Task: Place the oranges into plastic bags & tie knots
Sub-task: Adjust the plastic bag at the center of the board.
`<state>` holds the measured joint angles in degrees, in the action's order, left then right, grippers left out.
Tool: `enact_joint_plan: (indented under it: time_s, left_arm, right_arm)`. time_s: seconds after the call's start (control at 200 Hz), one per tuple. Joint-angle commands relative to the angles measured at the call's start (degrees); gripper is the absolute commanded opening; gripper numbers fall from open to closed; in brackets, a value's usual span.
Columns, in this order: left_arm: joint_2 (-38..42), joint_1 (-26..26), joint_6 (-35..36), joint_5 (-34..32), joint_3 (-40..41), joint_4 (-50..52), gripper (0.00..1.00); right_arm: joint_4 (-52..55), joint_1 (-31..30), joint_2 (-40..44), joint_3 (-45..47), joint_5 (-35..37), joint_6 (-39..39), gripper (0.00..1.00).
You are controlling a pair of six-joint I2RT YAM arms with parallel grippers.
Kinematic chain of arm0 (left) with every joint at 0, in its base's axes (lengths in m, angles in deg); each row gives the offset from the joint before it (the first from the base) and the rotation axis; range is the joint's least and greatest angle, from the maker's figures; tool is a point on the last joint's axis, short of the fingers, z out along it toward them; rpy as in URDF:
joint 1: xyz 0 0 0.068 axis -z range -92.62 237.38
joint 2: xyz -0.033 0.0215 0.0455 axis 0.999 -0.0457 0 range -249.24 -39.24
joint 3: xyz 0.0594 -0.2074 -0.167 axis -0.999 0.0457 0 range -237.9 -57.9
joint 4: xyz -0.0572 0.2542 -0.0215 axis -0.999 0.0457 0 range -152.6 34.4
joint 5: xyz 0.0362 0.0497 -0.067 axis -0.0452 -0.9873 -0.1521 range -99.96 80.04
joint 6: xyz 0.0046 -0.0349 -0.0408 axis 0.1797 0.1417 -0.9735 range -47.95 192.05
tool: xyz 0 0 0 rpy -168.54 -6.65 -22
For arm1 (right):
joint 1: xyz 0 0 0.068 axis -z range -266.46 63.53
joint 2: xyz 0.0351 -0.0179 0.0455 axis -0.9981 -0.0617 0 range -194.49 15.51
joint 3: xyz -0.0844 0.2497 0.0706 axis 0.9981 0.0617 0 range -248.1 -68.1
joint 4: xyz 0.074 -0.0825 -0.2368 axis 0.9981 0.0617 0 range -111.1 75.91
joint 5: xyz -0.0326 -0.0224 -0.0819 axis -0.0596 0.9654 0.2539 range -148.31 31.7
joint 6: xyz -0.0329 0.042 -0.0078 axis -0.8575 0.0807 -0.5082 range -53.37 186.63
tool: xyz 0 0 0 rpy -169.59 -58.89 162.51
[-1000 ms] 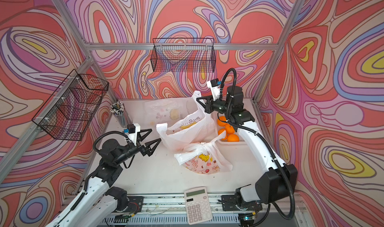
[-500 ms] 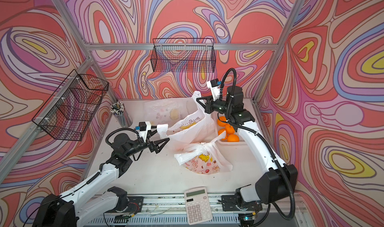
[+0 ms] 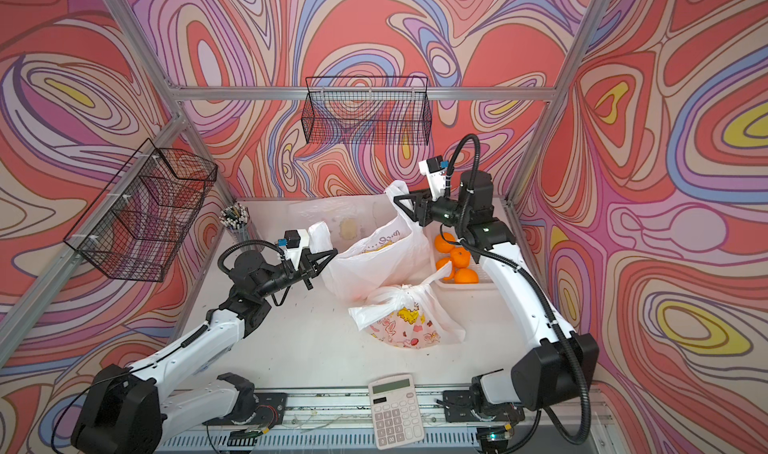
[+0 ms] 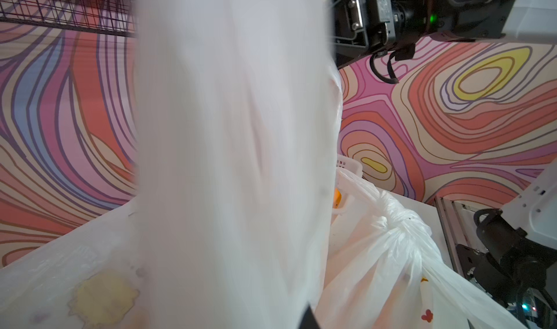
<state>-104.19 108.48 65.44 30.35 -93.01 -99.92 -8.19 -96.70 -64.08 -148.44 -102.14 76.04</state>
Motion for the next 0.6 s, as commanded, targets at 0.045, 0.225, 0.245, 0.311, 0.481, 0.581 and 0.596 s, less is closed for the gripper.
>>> enact_joint_plan:
  time_s: [0.045, 0.225, 0.245, 0.311, 0.481, 0.581, 0.596]
  left_arm:
    - [1.5, -1.0, 1.3, -3.1, -4.6, 9.9, 0.00]
    - [0.6, -3.3, -1.0, -2.8, -7.1, 14.9, 0.00]
    - [0.6, -3.5, -1.3, -2.7, -7.3, 15.3, 0.00]
    - [0.2, -4.3, -2.4, -1.9, -7.5, 15.2, 0.00]
    - [-0.8, -5.6, -3.6, -0.2, -8.3, 15.3, 0.00]
    - [-1.7, -5.7, -4.0, 1.3, -9.0, 15.2, 0.00]
    - [-1.8, -5.7, -4.2, 1.5, -9.1, 15.0, 0.00]
  right_arm:
    - [0.3, 5.4, 6.5, 3.1, -3.3, -5.1, 0.75]
    - [-4.3, 10.2, 11.9, 10.9, -9.2, -9.2, 0.91]
    - [-5.0, 10.4, 12.5, 11.9, -10.0, -9.7, 0.92]
    - [-7.9, 10.8, 14.3, 15.7, -12.0, -11.1, 0.96]
    - [-22.9, 10.7, 14.8, 25.8, -19.3, -9.4, 0.98]
    - [-33.8, 10.7, 13.4, 29.8, -21.7, -7.1, 0.98]
    - [-35.1, 10.7, 12.9, 30.1, -21.9, -6.5, 0.98]
